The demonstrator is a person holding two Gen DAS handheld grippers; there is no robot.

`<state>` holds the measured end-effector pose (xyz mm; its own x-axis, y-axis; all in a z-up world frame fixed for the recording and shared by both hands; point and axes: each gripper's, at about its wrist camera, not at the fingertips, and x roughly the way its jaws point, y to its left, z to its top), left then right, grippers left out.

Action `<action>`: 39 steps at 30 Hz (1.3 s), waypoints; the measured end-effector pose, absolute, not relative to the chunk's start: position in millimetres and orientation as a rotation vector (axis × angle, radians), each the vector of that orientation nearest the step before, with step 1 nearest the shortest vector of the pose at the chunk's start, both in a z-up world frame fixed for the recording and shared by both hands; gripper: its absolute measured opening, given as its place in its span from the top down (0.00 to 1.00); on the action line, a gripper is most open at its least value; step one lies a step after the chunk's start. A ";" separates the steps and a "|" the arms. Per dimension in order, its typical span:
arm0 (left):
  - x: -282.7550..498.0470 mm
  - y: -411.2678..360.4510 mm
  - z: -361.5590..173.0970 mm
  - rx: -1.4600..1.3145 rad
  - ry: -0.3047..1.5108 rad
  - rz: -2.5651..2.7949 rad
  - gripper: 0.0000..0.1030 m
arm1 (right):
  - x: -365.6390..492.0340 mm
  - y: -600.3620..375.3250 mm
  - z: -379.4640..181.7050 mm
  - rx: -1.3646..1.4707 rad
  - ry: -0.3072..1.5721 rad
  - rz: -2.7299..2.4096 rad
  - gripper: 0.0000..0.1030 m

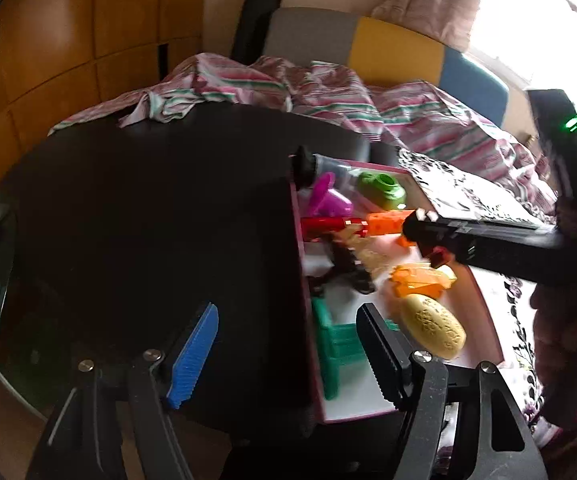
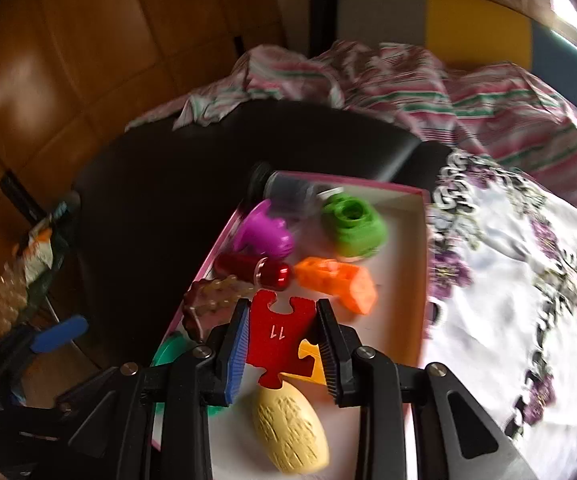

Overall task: Organize rigid objects
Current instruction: 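Carry the red puzzle piece over the pink tray with the right tool, then open the right tool to release the red piece and lift both tools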

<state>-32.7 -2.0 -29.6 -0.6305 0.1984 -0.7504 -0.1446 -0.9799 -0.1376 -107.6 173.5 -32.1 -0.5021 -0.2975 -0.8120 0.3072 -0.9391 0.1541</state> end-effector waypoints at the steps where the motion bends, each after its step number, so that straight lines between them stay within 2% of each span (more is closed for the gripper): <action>1: -33.0 -4.6 -31.0 -1.250 -0.104 2.677 0.30 | -111.9 169.0 -39.7 1.353 0.034 -2.449 0.69; 4: -32.6 -8.9 -34.6 -1.262 -0.110 2.683 0.30 | -120.3 162.7 -59.2 1.399 0.038 -2.432 0.69; 7: -32.9 -9.7 -36.5 -1.267 -0.102 2.688 0.26 | -124.9 171.1 -60.6 1.405 -0.065 -2.425 0.69; 18: -31.6 -6.0 -31.7 -1.247 -0.061 2.721 0.20 | -112.0 188.9 -57.5 1.396 -0.179 -2.486 0.60; 24: -27.4 -3.6 -27.1 -1.223 -0.053 2.748 0.14 | -86.6 194.0 -45.8 1.347 -0.150 -2.605 0.59; 26: -25.3 -2.1 -24.4 -1.207 -0.044 2.762 0.05 | -75.4 194.3 -41.0 1.322 -0.124 -2.650 0.59; 28: -21.5 0.8 -21.2 -1.187 -0.026 2.781 0.00 | -62.7 194.2 -37.8 1.302 -0.099 -2.698 0.59; 39: -0.6 15.0 -8.4 -1.106 0.040 2.803 0.00 | -13.5 196.0 -33.0 1.243 -0.026 -2.858 0.59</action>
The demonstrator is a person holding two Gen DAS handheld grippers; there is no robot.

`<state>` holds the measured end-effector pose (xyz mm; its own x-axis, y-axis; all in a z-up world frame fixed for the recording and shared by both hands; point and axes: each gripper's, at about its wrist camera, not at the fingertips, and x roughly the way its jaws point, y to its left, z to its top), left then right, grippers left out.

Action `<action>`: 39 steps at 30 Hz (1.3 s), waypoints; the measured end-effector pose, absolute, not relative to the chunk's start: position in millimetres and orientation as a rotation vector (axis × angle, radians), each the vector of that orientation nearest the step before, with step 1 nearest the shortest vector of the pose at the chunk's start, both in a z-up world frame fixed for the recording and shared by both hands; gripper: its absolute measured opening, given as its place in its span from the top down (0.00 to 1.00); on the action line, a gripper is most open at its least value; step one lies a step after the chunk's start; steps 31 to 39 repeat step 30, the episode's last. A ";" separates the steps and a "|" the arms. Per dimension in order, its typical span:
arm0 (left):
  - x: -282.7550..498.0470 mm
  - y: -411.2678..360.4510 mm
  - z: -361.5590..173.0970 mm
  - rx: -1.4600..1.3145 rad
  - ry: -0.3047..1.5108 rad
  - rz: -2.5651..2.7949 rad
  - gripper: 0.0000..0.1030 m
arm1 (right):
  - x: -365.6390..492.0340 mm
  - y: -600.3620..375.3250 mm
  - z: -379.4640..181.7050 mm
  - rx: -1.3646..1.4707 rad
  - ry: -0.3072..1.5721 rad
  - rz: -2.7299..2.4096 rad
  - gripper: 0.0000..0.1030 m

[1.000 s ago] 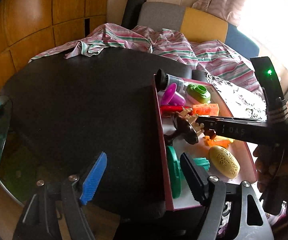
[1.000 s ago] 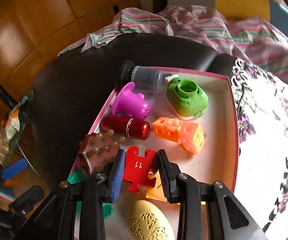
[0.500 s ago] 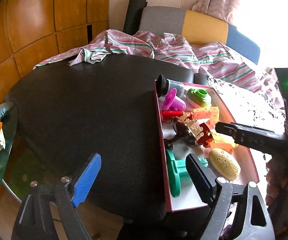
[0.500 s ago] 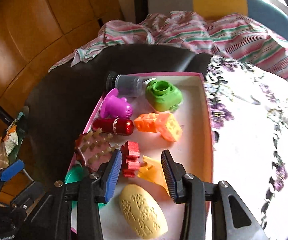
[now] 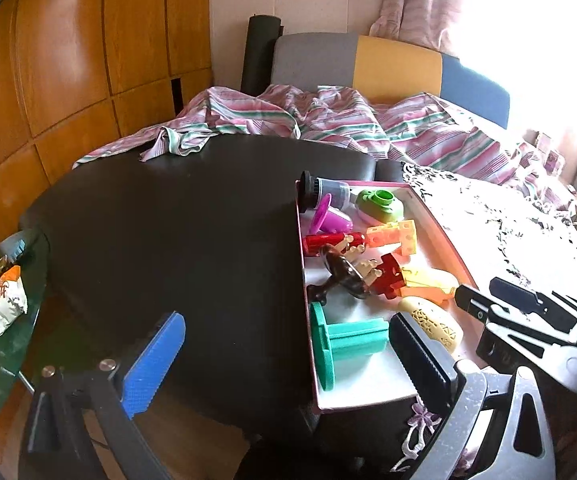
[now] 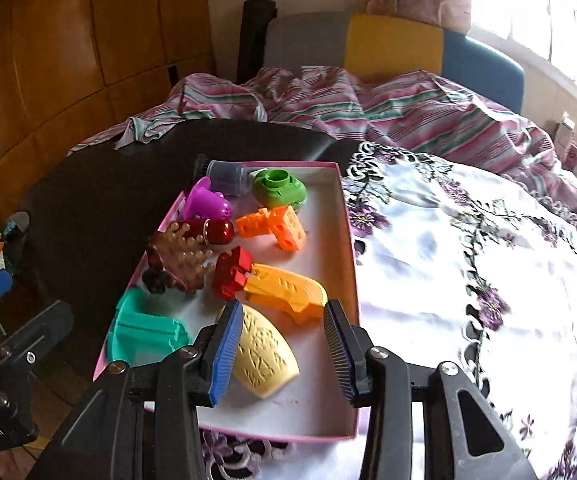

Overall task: Organize rigid objects
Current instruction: 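Open the right tool to release the red piece and lift both tools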

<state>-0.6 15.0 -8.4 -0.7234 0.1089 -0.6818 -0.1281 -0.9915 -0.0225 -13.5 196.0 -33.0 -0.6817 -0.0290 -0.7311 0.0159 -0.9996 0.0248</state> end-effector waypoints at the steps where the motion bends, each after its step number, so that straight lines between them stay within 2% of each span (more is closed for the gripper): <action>1: 1.0 15.2 -7.5 -1.102 0.032 2.804 0.00 | -11.7 197.0 -33.3 1.242 -0.033 -2.862 0.59; 19: 16.7 14.7 5.5 -1.053 0.031 2.864 0.00 | 5.0 186.4 -16.4 1.132 0.000 -2.904 0.59; 39: 16.2 11.3 6.6 -1.035 0.027 2.879 0.02 | 3.7 177.6 -15.5 1.129 0.021 -2.882 0.59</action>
